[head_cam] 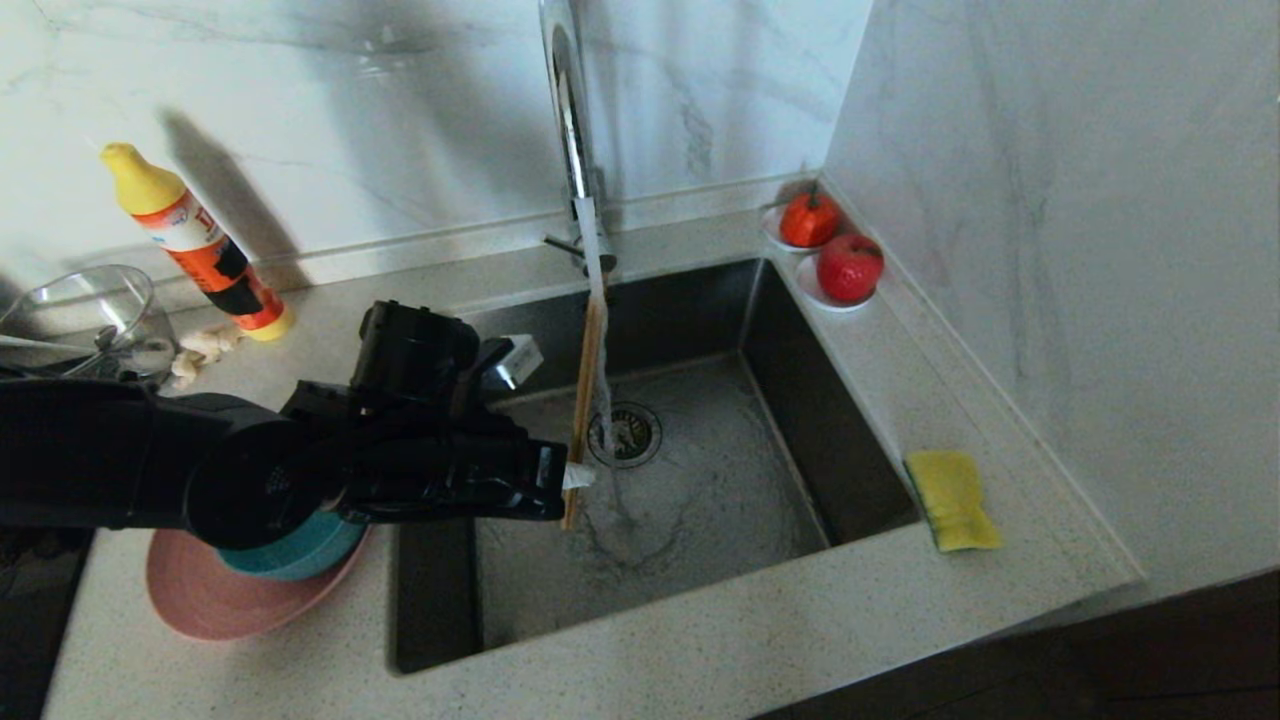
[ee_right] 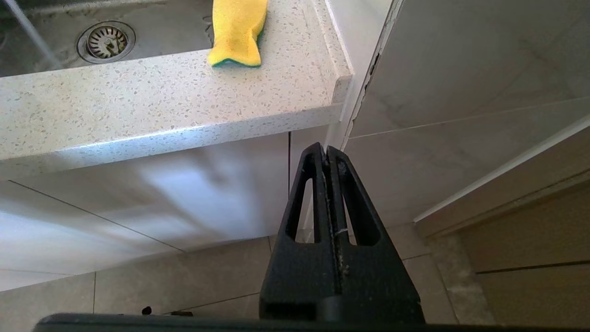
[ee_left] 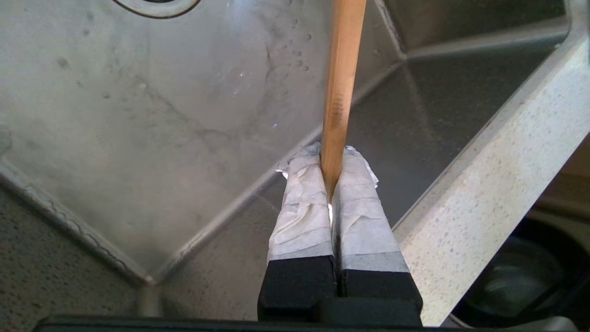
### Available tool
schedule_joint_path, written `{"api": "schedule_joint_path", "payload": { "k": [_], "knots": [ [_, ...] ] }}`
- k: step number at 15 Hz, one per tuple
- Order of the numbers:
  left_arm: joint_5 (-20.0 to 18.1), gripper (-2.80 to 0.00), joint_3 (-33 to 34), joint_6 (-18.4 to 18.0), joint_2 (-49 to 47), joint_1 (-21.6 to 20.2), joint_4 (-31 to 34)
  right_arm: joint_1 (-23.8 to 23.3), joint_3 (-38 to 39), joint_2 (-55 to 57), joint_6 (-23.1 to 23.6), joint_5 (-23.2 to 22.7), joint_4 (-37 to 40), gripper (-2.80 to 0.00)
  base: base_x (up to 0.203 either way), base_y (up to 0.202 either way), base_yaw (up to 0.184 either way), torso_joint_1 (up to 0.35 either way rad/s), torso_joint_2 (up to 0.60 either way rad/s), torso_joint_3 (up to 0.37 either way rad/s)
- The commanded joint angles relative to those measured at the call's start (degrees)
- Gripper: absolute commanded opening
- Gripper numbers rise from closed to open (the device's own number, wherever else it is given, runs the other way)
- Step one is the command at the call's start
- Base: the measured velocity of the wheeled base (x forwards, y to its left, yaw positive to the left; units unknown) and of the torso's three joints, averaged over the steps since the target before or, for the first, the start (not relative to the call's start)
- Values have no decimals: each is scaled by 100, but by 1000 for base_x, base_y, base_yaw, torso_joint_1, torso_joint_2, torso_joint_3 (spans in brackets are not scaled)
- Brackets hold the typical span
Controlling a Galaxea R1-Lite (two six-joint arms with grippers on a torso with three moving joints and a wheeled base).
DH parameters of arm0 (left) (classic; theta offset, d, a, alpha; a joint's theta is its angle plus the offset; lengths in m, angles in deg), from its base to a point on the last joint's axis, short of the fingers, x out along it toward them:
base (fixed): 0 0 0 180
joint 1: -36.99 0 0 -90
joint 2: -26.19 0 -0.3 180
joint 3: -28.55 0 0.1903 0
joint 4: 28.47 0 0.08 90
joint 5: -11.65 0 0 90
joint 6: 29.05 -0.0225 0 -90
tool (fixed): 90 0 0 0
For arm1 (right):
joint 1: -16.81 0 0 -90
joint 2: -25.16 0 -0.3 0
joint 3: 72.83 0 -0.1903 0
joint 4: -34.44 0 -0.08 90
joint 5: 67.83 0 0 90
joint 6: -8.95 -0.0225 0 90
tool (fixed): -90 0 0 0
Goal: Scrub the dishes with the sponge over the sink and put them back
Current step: Rinse the chopsticks
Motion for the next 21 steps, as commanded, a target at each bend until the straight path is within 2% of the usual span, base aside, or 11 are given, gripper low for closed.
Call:
{"api": "schedule_joint_path", "payload": {
  "k": [1, 13, 15, 17, 19, 21],
  "knots": [
    [-12, -280, 97, 18, 36, -2, -152, 3, 0, 8, 3, -1, 1, -280, 0, 0, 0, 0, 0, 0],
    [32, -280, 196, 122, 144, 7, -199, 3, 0, 8, -2, -1, 3, -280, 0, 0, 0, 0, 0, 0],
    [359, -280, 405, 226, 489, 2, -57, -5, 0, 8, 6, -1, 3, -280, 0, 0, 0, 0, 0, 0],
    [1064, -280, 514, 270, 840, -2, 425, 3, 0, 8, -2, -1, -6, -280, 0, 0, 0, 0, 0, 0],
    [1566, -280, 528, 518, 1246, -2, 943, 3, 0, 8, 5, -1, -2, -280, 0, 0, 0, 0, 0, 0],
    [1832, -280, 503, 911, 1671, -2, 1816, 3, 0, 8, -2, -1, -6, -280, 0, 0, 0, 0, 0, 0]
  ]
}}
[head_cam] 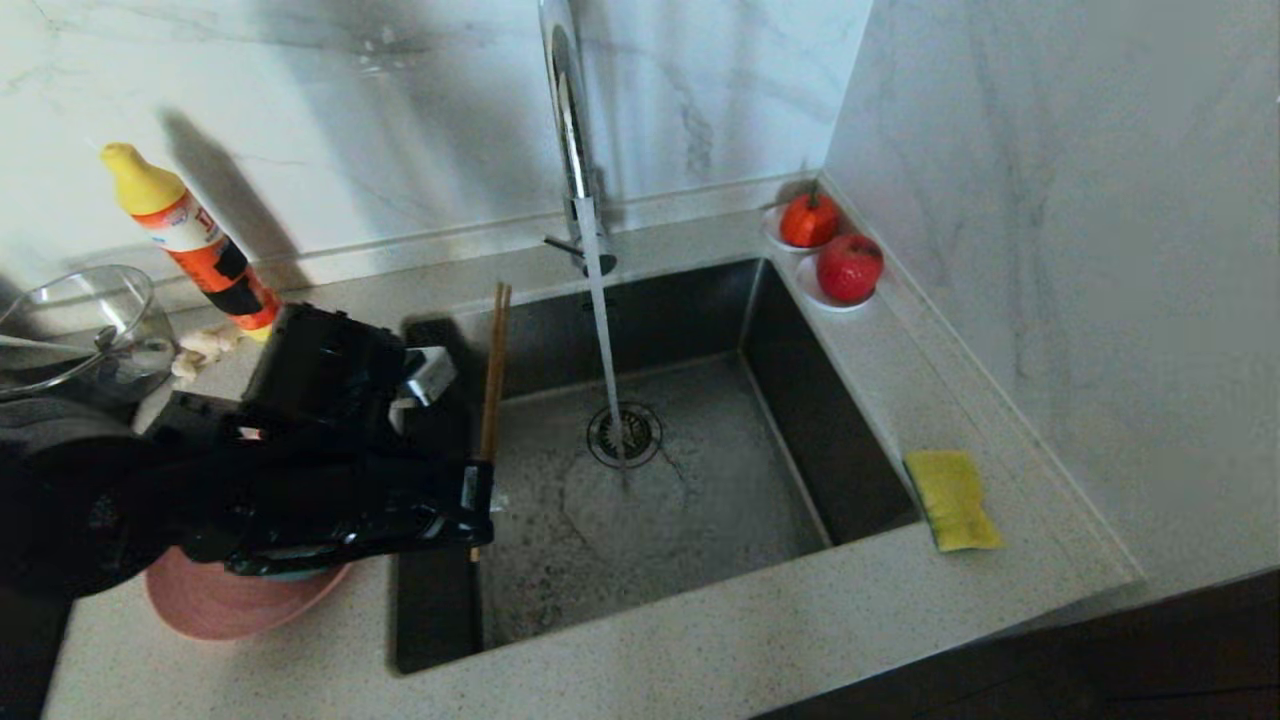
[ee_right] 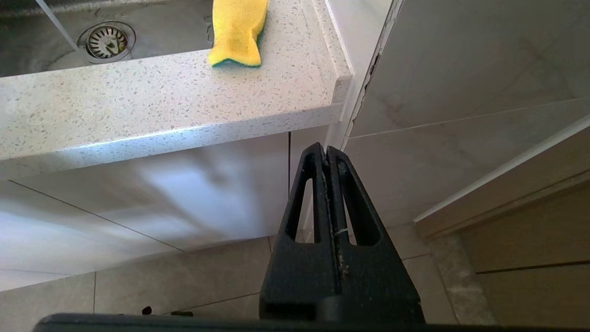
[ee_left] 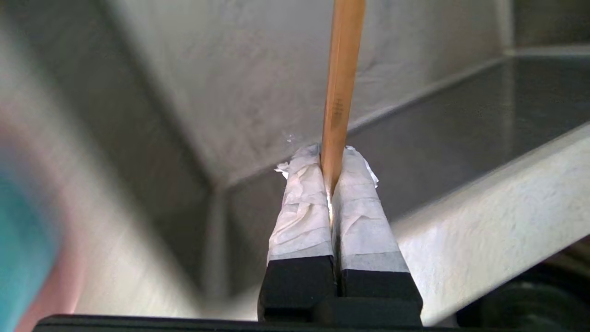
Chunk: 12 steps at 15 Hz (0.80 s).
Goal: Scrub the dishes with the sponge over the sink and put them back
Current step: Rinse the chopsticks, then place the chopsticks on the glass basin
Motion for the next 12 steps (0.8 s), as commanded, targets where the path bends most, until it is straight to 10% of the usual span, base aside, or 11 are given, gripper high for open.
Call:
{"api": "schedule_joint_path", "payload": {
  "k": [1, 6, 12],
  "knots": [
    [221, -280, -37, 537, 689, 0, 869, -6, 0, 8, 2, -1, -3, -280, 0, 0, 0, 0, 0, 0],
    [613, -280, -354, 2206, 594, 0, 2382, -2, 0, 8, 4, -1, 1, -280, 0, 0, 0, 0, 0, 0],
    [544, -280, -405, 2504, 971, 0, 2588, 1, 0, 8, -4, -1, -8, -280, 0, 0, 0, 0, 0, 0]
  ]
}}
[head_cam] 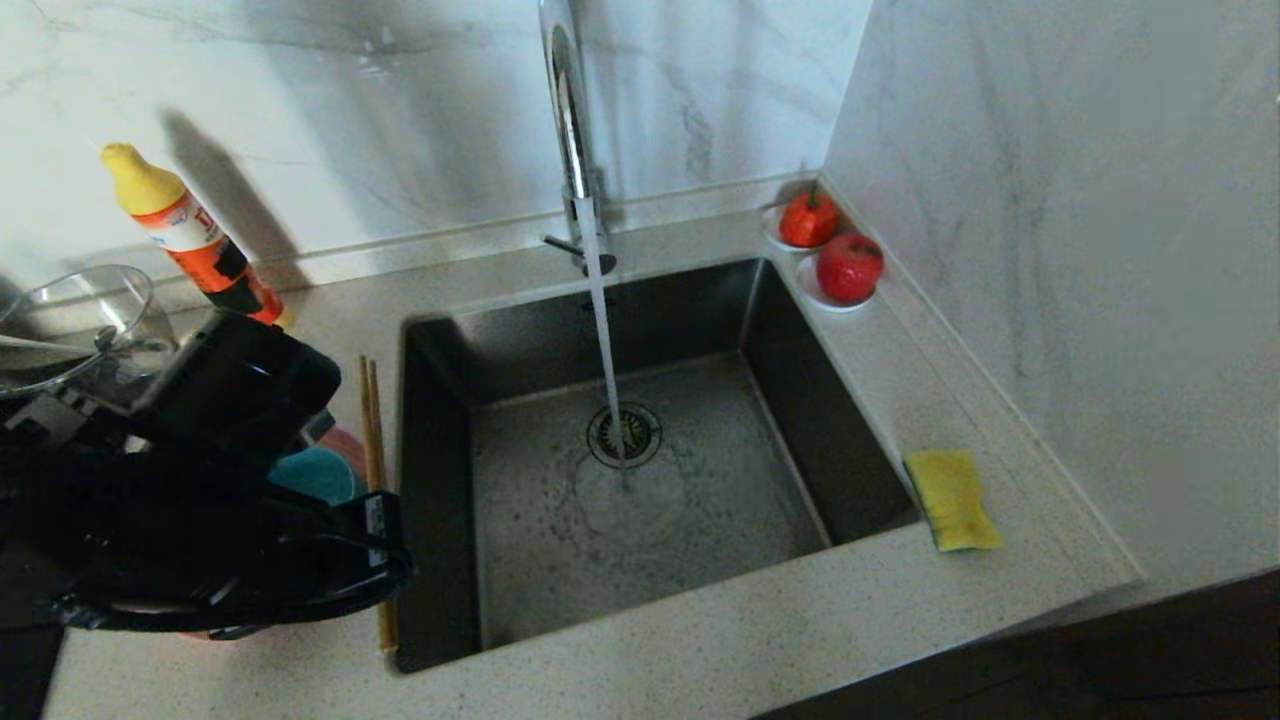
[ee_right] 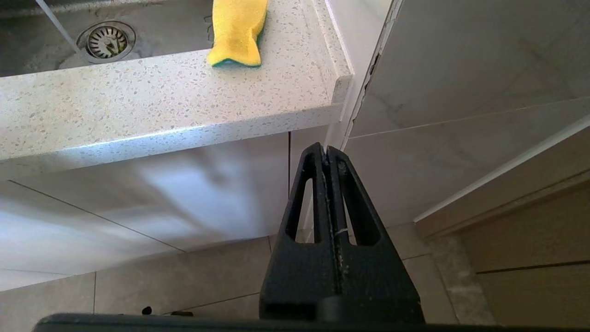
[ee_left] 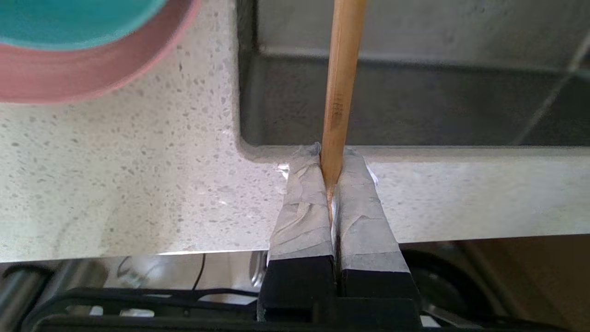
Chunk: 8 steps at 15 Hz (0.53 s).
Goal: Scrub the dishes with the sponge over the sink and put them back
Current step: Place the chopsticks on the glass basin
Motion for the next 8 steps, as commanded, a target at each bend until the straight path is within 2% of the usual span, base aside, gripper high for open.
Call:
{"api": "schedule_joint_path", "payload": {
  "k": [1, 4, 6, 8],
  "knots": [
    [37, -280, -31, 10, 474, 4, -65, 3, 0, 8, -4, 0, 4, -280, 0, 0, 0, 0, 0, 0],
    [126, -280, -374, -22, 1204, 2, -170, 3, 0, 8, -4, 0, 4, -280, 0, 0, 0, 0, 0, 0],
    [427, -280, -677, -212, 1534, 0, -138, 3, 0, 8, -4, 0, 4, -280, 0, 0, 0, 0, 0, 0],
    [503, -280, -788, -341, 1612, 0, -133, 3, 0, 8, -4, 0, 3, -280, 0, 0, 0, 0, 0, 0]
  ]
}}
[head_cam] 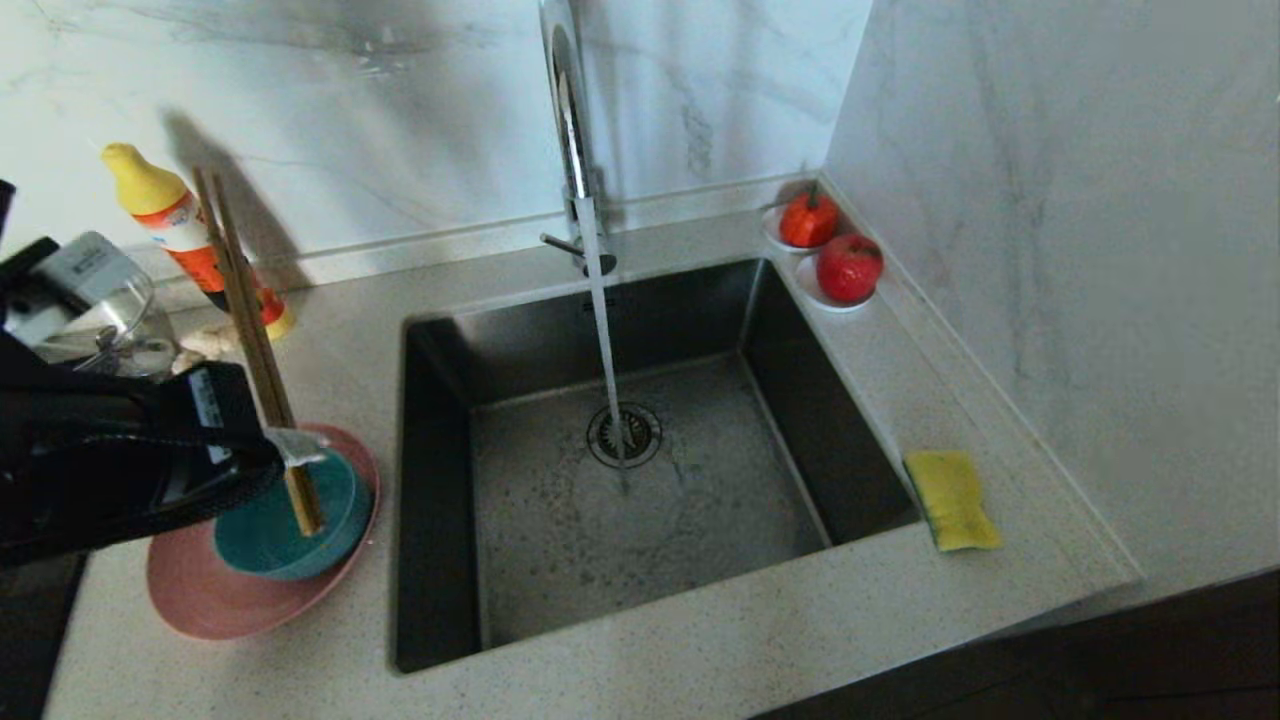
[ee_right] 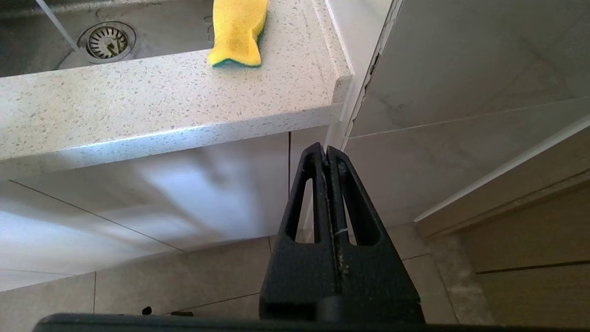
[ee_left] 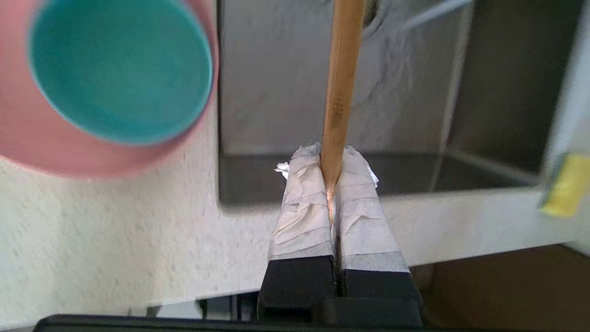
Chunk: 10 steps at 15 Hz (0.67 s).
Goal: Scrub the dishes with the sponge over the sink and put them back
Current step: Place the chopsticks on the glass basin
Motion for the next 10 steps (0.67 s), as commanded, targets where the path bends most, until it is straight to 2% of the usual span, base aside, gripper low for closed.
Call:
{"api": "schedule_joint_path", "payload": {
  "k": [1, 3, 7, 8, 10],
  "knots": [
    [69, -280, -238, -37, 315, -2, 14, 1, 0, 8, -2, 1, -1, -280, 0, 0, 0, 0, 0, 0],
    [254, -280, -677, -246, 468, -2, 94, -8, 0, 8, 3, 1, -5, -280, 0, 0, 0, 0, 0, 0],
    [891, -280, -1545, -1278, 813, 43, 205, 1, 0, 8, -2, 1, 1, -280, 0, 0, 0, 0, 0, 0],
    [1108, -280, -1656, -1445, 813, 5, 192, 1, 0, 8, -2, 1, -4, -280, 0, 0, 0, 0, 0, 0],
    [1144, -280, -1659, -1708, 797, -271, 124, -4, 0, 8, -2, 1, 3, -280, 0, 0, 0, 0, 0, 0]
  ]
}}
